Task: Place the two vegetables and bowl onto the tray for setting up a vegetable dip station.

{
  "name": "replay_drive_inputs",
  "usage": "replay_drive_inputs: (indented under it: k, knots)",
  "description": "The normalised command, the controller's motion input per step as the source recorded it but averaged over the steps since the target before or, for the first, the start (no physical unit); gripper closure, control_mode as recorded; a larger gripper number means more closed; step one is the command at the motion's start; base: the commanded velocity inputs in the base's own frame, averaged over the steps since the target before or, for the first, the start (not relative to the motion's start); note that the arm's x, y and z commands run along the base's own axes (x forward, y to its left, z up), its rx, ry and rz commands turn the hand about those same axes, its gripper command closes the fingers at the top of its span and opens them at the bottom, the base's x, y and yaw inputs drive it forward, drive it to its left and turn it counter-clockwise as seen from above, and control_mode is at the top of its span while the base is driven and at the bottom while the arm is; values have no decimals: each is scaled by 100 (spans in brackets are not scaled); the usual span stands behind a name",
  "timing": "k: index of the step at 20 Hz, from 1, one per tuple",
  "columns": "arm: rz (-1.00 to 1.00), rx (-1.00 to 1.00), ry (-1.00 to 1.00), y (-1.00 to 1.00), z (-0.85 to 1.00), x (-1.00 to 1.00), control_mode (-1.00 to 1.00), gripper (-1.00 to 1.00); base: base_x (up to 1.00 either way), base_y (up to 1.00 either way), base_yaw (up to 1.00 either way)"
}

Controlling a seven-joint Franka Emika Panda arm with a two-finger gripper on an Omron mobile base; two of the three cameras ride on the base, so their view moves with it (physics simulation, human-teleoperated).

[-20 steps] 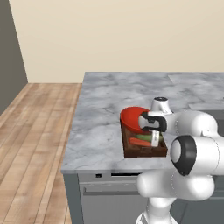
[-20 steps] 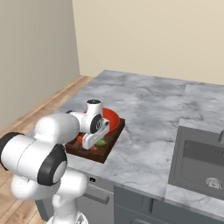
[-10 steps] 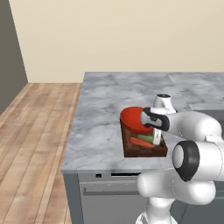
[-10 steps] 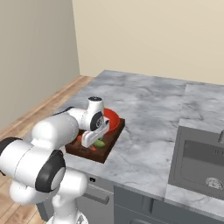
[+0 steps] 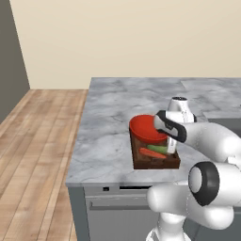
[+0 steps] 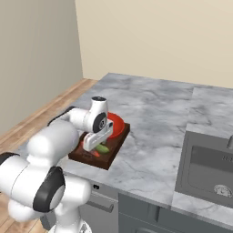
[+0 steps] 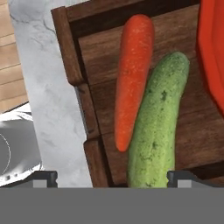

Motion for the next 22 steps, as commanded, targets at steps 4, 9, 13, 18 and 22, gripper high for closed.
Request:
replay_drive_inputs:
  k: [4, 9, 13, 18, 22]
  knots:
    - [-7, 3, 0, 5, 20, -36, -100, -100, 0, 0, 0]
    - [-24, 0, 0, 15, 16, -39, -100, -100, 0, 0, 0]
    - [-32, 0, 0, 12, 12, -45, -100, -100, 0, 0, 0]
    - [-37, 0, 0, 12, 7, -47, -100, -100, 0, 0, 0]
    - [-38, 0, 0, 14, 10, -46, -100, -100, 0, 0, 0]
